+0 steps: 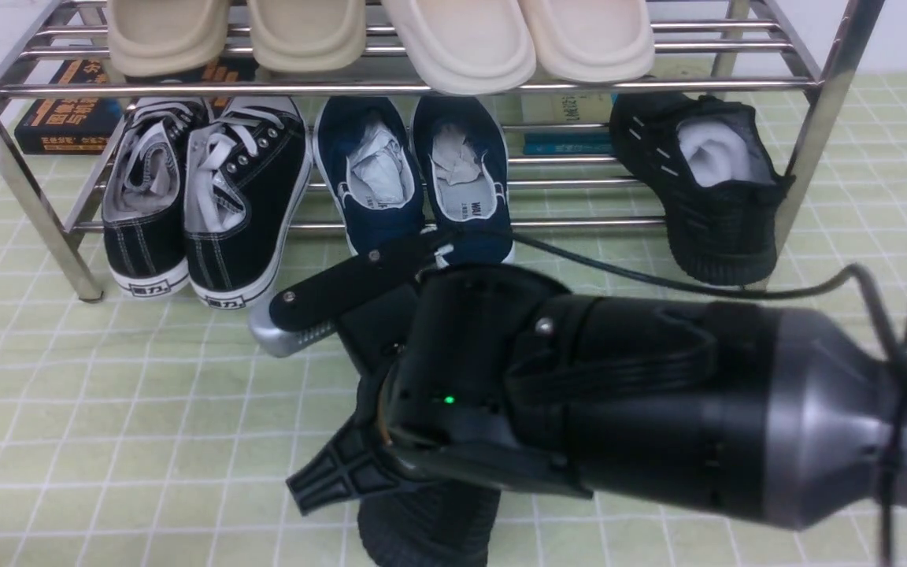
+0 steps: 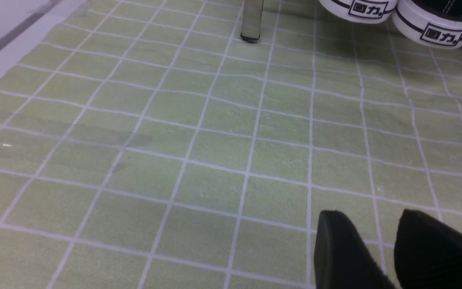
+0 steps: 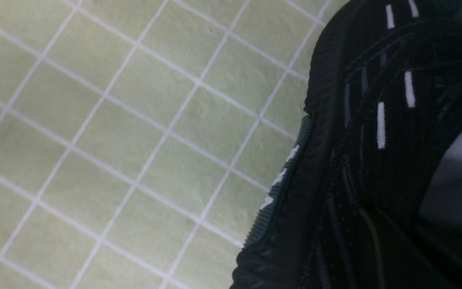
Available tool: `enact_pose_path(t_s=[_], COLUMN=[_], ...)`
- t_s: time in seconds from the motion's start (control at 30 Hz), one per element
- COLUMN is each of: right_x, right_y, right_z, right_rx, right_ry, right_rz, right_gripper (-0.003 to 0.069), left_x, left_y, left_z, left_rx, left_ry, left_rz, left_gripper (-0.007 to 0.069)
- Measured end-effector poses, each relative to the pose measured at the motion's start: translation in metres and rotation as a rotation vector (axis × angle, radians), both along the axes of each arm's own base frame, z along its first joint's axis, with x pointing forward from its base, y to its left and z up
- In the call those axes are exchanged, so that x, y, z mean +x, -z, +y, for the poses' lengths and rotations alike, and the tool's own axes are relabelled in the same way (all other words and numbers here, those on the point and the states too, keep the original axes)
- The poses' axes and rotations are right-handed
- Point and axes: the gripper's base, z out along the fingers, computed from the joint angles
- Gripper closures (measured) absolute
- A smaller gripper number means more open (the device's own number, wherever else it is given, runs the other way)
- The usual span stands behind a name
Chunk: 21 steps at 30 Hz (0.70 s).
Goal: Take the shoes off the shelf with your hand from the green coffee tablecloth.
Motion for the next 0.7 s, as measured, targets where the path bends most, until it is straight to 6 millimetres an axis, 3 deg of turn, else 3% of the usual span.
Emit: enact_pose_path(t_s=[0.3, 0.5, 0.57, 0.7], right_x=[-0.01, -0.01, -0.01, -0.011], right_y=[0.015, 0.022, 0.024, 0.015], right_z=[0.011, 0.019, 0.021, 0.02], right_rx=[0.034, 0.068, 0.079, 0.086], right_ry=[0.045, 0.039, 0.033, 0.036], right_rz=[0.081, 0.091, 0.09, 0.095], right_gripper=[0.0624, 0.051, 0.0419, 0.0321], left_x=[0.0, 0.0, 0.0, 0.0], left_y=[0.0, 0.0, 0.0, 0.0], left_z=[0.0, 0.0, 0.0, 0.0], left_rx=[0.0, 0.0, 0.0, 0.0], left_ry=[0.0, 0.0, 0.0, 0.0], left_rz=[0.0, 0.0, 0.0, 0.0], left_gripper=[0.0383, 0.0383, 0.0383, 0.0383])
